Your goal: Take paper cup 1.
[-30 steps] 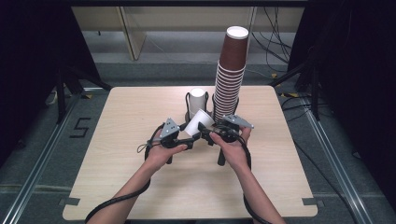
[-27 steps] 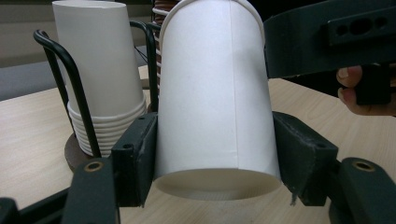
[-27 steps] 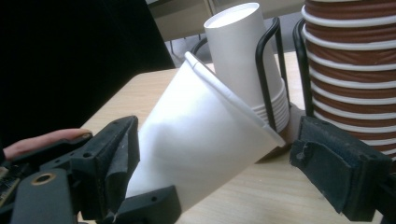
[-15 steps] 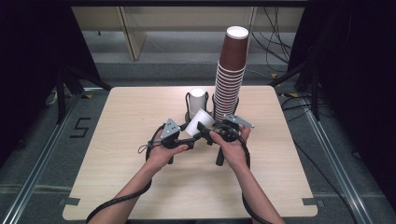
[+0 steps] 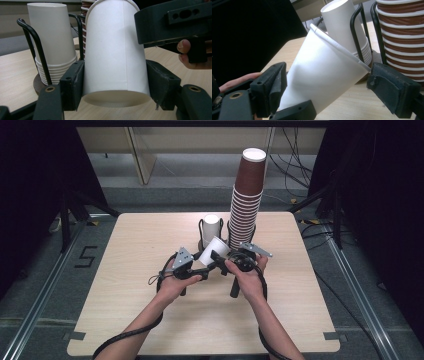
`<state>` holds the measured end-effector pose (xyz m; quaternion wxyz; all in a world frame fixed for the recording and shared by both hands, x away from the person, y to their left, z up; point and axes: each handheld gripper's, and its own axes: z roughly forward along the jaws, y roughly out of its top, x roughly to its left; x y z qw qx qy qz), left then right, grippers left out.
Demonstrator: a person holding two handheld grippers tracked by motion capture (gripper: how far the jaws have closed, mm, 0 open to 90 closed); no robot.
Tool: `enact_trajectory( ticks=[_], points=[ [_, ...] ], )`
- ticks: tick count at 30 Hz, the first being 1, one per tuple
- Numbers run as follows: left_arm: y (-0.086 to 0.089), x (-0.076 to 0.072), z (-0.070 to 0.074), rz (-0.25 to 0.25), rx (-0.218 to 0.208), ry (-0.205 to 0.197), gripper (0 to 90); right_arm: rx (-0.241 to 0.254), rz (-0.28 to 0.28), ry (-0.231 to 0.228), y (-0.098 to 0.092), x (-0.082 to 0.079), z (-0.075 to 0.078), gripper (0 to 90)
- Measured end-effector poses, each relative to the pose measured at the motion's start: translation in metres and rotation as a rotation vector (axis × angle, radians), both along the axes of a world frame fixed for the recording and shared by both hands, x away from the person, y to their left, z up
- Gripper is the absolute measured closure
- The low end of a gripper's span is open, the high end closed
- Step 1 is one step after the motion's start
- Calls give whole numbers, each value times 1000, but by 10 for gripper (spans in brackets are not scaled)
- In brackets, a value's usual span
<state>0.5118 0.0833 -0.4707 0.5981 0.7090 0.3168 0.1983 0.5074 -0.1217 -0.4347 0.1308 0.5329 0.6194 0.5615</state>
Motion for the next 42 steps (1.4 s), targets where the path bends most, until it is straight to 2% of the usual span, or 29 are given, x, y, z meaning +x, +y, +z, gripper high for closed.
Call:
enact_trajectory(
  ticks=[30, 34, 36, 42],
  points=[
    [-3, -2, 2, 14, -12, -23, 349, 58, 8, 46, 1, 2, -3, 159],
    [-4, -3, 2, 17, -16, -25, 349, 92, 9, 59, 1, 3, -3, 158],
    [-5, -4, 2, 17, -17, -26, 350, 97, 8, 52, 0, 4, -3, 156],
    [-8, -5, 2, 11, -14, -29, 350, 121, -7, 76, -1, 7, -3, 151]
  ],
)
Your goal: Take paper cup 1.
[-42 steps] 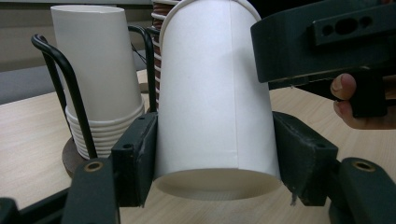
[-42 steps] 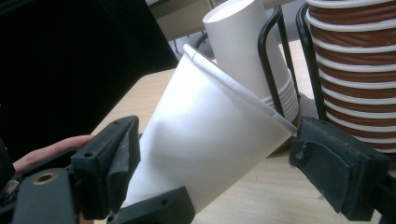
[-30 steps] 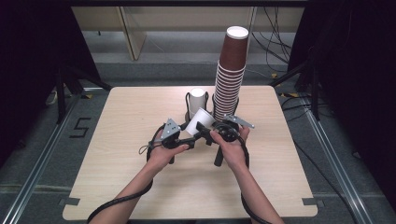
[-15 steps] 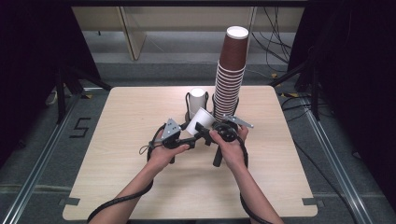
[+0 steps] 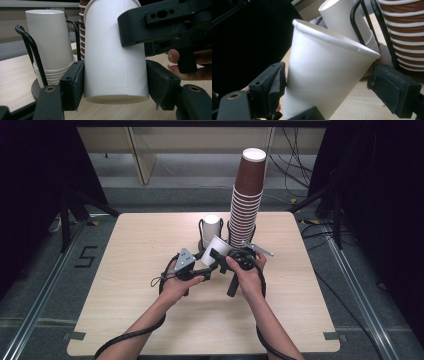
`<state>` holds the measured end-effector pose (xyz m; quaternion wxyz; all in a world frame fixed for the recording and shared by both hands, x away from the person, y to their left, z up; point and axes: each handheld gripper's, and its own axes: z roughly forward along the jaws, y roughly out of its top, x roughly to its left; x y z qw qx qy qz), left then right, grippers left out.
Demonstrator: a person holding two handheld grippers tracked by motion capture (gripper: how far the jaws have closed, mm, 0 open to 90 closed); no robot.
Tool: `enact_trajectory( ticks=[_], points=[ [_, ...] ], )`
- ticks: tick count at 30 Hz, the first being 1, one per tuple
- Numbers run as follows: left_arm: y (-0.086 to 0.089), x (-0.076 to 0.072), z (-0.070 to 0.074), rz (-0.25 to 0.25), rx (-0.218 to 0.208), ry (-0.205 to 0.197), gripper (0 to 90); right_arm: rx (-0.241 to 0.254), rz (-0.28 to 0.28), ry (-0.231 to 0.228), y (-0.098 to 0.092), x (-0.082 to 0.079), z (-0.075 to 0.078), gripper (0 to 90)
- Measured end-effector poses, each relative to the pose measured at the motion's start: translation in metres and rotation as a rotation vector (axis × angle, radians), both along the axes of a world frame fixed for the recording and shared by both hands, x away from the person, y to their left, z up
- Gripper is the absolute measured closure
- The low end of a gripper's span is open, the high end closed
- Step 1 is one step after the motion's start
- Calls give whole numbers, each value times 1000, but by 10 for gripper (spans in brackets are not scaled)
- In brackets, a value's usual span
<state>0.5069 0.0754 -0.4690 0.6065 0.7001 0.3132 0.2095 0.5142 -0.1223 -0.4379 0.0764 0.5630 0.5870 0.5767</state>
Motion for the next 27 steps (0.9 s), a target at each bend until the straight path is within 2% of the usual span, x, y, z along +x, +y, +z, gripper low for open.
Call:
enact_trajectory(
  ticks=[1, 2, 11, 16, 19, 21, 25, 27],
  points=[
    [0, 0, 0, 1, 2, 0, 350, 27, -5, 32, 2, -1, 2, 151],
    [-1, -1, 0, -1, 0, 2, 350, 13, 3, 8, 1, 0, 1, 152],
    [-5, -4, -1, -16, 6, 0, 350, -12, 9, 3, 1, 3, -3, 157],
    [-5, -5, -3, -19, 11, 4, 350, 3, 13, 25, 2, 4, -3, 156],
    [-5, -5, -5, -20, 5, 1, 350, -8, 11, 27, 1, 5, -5, 161],
    [-4, -5, -5, -18, 12, 6, 350, 5, 18, 42, 1, 4, -4, 173],
    [-4, -6, -6, -14, 15, 7, 350, 1, 25, 49, 2, 6, -5, 210],
    [-4, -5, -6, -17, 9, -1, 350, 32, 27, 67, 3, 5, -5, 228]
  ],
)
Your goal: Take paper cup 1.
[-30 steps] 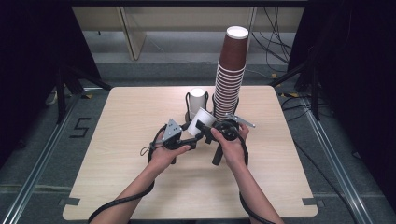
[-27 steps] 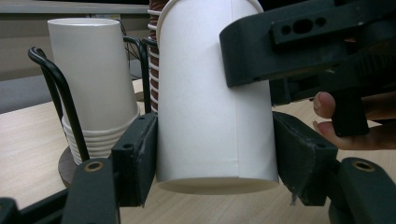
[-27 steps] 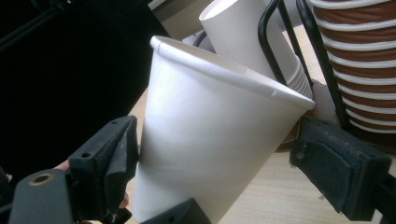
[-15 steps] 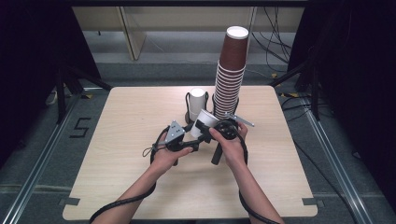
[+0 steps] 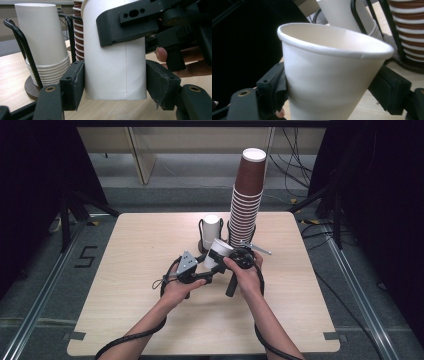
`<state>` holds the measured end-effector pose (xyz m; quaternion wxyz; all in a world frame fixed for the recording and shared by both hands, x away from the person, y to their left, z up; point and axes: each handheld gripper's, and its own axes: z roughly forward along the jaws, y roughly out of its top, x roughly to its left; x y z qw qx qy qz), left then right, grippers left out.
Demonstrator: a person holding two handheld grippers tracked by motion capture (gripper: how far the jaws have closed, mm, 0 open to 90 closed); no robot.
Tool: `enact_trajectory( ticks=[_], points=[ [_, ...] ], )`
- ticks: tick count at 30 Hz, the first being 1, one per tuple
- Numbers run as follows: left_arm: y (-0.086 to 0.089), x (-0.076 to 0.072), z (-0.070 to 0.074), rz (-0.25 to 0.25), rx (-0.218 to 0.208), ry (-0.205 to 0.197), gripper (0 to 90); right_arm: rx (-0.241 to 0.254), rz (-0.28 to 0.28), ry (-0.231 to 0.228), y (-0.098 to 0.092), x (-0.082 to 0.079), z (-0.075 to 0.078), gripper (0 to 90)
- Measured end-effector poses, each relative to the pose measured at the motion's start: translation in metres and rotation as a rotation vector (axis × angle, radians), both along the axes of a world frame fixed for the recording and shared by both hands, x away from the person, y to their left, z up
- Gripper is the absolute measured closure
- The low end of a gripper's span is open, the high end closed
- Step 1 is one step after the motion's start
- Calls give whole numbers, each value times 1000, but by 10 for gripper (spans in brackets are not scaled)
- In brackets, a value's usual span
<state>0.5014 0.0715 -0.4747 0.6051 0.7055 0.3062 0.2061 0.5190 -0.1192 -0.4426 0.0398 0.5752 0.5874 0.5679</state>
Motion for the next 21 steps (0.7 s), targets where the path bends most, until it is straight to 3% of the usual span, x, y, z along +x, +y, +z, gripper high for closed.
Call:
enact_trajectory(
  ticks=[1, 7, 9, 21],
  points=[
    [1, -1, 1, 4, 10, 5, 350, -3, 9, -14, -1, 1, -1, 231],
    [0, -1, 1, 4, 11, 0, 353, 17, 1, 6, -2, 2, 0, 261],
    [0, -1, 2, 4, 11, -2, 353, 13, 6, -11, -3, 3, -1, 266],
    [-1, -1, 2, 4, 18, -7, 352, -1, 6, -15, -3, 3, 0, 295]
  ],
)
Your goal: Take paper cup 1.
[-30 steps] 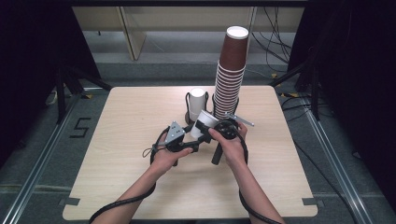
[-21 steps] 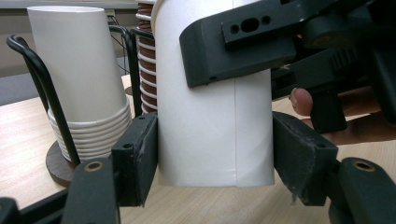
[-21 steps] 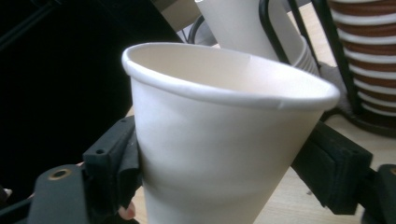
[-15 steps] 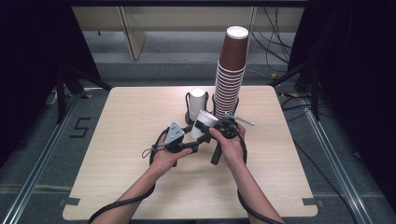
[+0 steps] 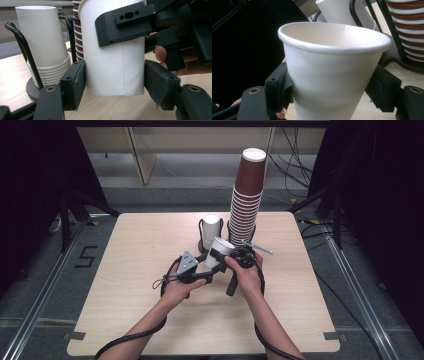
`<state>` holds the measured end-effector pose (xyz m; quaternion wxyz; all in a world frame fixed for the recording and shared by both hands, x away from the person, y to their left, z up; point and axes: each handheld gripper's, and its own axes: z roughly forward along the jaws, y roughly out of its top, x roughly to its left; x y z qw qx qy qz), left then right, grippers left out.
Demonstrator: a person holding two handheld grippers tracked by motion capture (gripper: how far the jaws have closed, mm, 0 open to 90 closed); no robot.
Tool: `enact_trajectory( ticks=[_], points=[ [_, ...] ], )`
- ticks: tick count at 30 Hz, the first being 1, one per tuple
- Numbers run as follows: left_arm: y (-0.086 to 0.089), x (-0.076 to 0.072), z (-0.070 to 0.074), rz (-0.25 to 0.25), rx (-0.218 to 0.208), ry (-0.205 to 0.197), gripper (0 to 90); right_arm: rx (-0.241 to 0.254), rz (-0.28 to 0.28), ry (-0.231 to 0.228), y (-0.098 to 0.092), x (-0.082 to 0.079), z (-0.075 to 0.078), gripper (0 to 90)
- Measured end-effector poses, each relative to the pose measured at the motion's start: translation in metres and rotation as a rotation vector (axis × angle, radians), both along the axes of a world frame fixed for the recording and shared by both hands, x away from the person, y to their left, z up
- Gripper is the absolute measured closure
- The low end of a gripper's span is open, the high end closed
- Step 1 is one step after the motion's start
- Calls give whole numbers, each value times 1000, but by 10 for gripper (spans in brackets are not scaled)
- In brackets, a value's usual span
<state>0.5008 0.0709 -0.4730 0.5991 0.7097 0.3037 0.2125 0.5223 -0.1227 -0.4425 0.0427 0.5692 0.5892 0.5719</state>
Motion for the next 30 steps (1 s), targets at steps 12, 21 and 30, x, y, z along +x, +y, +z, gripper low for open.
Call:
enact_trajectory(
  ticks=[12, 21, 30],
  points=[
    [2, -1, 0, 2, 1, 2, 350, -24, 9, -1, 3, -1, 3, 311],
    [1, -1, -1, 2, 8, 9, 351, -60, 14, -26, 4, -2, 2, 318],
    [2, -1, -2, -4, 23, 14, 349, -97, 24, -43, 6, -4, 3, 325]
  ],
)
